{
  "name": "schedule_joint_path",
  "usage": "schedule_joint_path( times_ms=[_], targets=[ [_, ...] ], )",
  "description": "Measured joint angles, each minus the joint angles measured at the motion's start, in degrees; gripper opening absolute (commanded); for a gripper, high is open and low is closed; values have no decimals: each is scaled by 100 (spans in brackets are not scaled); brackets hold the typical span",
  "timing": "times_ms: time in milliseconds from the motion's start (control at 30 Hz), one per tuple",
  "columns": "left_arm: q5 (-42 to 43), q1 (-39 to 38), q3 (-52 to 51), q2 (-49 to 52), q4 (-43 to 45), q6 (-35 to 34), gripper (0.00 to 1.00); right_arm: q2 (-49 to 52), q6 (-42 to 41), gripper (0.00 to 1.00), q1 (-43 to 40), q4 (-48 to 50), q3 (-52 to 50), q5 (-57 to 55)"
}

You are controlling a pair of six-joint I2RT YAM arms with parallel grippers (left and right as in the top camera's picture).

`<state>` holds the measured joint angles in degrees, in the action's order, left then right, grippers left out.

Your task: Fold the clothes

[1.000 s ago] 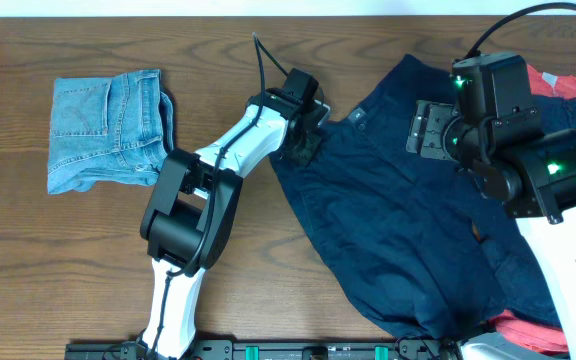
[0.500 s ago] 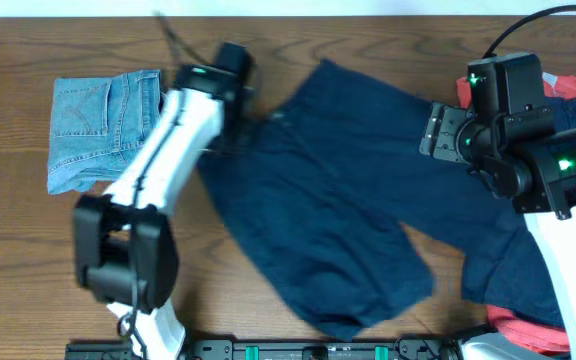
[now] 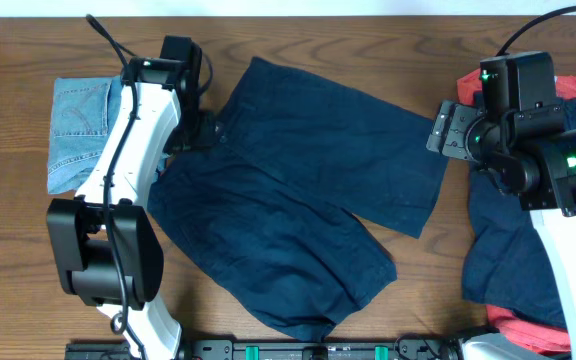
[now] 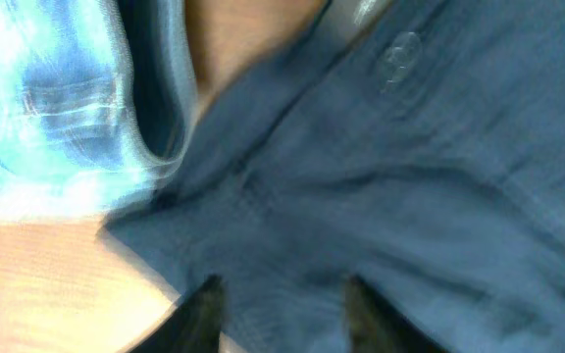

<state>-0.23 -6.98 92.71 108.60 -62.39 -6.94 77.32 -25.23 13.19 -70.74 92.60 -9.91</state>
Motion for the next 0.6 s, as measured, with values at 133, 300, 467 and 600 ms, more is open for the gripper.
schedule_joint_path(
  times_ms=[133,300,467,600],
  targets=[
    [461,-223,-83,4,1279,319,19,87,-2,80,0,17,0,7],
    [713,-588,-197,262,2424,708,6,391,-2,75,0,4,0,199],
    [793,-695,-236,883,3104,881,6,695,2,68,0,7,0,321],
    [800,-671,-264,1333,3493,898,6,914,-2,62,0,50,0,420]
  ],
)
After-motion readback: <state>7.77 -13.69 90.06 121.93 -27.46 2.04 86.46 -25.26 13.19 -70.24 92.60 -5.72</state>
